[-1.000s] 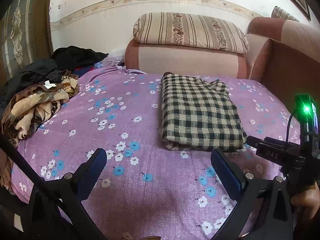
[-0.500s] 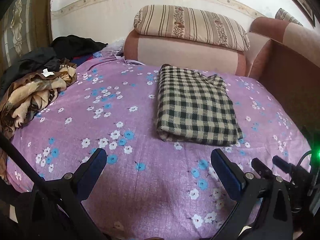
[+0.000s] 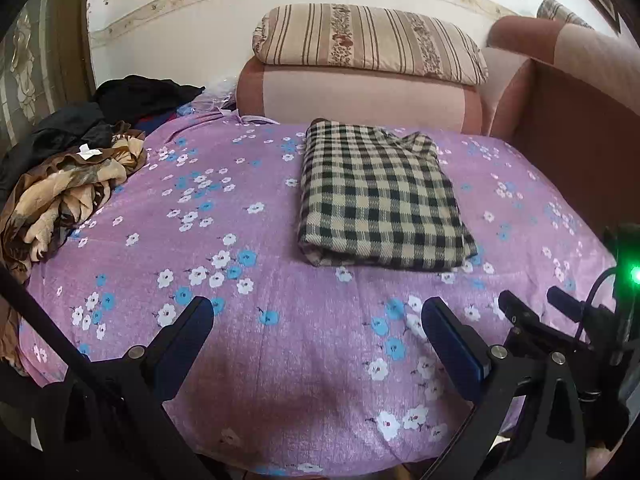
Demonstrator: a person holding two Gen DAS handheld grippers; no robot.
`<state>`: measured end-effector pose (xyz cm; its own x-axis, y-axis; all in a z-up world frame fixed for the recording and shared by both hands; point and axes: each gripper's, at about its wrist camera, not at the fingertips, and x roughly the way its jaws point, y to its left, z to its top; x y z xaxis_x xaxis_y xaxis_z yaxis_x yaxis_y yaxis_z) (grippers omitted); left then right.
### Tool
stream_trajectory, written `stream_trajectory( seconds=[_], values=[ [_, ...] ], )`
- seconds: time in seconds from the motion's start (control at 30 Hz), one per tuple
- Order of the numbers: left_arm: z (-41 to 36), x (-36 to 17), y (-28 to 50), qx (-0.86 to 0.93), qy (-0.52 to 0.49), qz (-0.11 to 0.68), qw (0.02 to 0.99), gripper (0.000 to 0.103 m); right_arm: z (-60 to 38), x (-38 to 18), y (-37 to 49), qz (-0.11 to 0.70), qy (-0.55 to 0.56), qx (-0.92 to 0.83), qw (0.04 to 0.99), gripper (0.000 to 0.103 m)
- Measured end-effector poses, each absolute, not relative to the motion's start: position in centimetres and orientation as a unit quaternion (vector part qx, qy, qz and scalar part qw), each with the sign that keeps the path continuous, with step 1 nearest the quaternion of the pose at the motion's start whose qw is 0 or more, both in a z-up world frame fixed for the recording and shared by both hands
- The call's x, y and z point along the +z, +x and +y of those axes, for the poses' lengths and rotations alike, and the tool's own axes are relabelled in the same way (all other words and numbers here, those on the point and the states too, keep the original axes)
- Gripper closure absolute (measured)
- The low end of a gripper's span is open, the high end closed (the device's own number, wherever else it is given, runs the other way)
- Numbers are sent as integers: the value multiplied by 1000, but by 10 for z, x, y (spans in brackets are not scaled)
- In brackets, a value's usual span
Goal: Fold large clothes
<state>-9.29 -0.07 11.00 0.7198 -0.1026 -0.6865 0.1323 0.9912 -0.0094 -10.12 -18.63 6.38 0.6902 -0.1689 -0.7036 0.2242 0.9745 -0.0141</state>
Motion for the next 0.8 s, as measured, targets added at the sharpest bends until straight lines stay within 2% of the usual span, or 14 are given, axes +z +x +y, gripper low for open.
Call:
stream_trajectory(
  seconds=[0.47,0.8],
  values=[
    [-5,91,-88,-57,32,401,914,0,-194,55,-112,393,34,-149,907,26],
    [-6,82,-84,-61,26,415,907,0,-181,42,-103,410,-6,-155,899,25]
  ],
)
